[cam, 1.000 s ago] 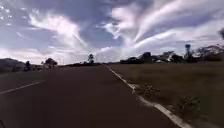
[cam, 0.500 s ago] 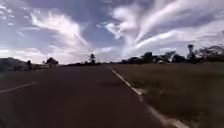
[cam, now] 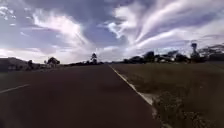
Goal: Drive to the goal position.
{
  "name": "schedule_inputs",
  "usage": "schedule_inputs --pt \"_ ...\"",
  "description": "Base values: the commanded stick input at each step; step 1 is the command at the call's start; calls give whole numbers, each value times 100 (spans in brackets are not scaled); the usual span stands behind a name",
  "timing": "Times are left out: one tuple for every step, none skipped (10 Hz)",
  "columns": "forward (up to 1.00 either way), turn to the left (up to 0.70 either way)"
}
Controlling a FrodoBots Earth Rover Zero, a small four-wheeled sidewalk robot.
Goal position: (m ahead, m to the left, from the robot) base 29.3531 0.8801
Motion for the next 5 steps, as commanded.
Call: schedule_inputs --pt "100 37" --pt "100 34" --pt "100 0" --pt "100 0" --pt "100 0"
